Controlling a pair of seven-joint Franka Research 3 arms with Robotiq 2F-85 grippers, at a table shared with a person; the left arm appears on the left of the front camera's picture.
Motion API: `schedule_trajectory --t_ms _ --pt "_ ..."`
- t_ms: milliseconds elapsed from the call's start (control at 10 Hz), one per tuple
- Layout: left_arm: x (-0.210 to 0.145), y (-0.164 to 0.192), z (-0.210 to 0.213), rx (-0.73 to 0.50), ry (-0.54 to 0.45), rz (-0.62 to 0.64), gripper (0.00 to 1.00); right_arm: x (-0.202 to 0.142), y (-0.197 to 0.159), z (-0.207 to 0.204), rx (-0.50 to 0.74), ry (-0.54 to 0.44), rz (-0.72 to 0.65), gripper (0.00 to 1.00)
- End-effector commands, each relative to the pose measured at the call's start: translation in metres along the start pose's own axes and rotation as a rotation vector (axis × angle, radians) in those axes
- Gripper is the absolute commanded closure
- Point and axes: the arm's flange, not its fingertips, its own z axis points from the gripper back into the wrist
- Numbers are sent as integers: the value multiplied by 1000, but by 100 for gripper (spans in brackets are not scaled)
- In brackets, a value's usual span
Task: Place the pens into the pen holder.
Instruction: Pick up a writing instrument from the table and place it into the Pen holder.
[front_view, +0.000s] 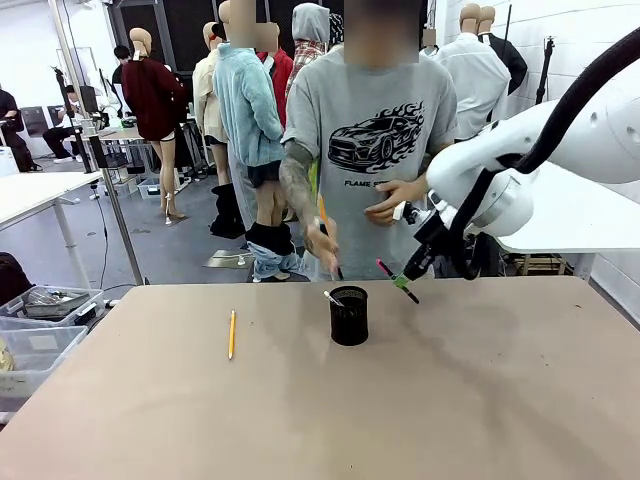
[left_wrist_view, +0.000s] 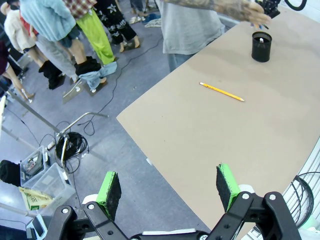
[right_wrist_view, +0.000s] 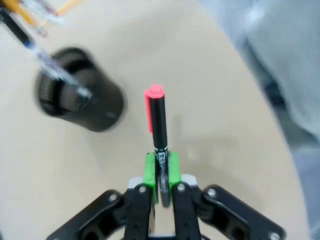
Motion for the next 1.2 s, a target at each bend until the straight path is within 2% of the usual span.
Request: schedule_trajectory --t_ms 0,300,600,800,900,1100 --pt "0 1 -1 4 -6 2 0 -47 -8 34 170 -110 101 100" --pt "0 1 -1 4 -6 2 0 -130 5 113 170 -454 317 100" --pt "0 1 -1 4 -6 2 0 -201 8 158 129 -693 451 100" --pt "0 1 -1 4 -6 2 0 -233 19 174 82 -775 485 100" --pt "0 1 -1 4 -6 2 0 -236 18 173 82 -790 482 100" --pt "0 1 -1 4 -6 2 0 -216 20 165 65 -818 481 100"
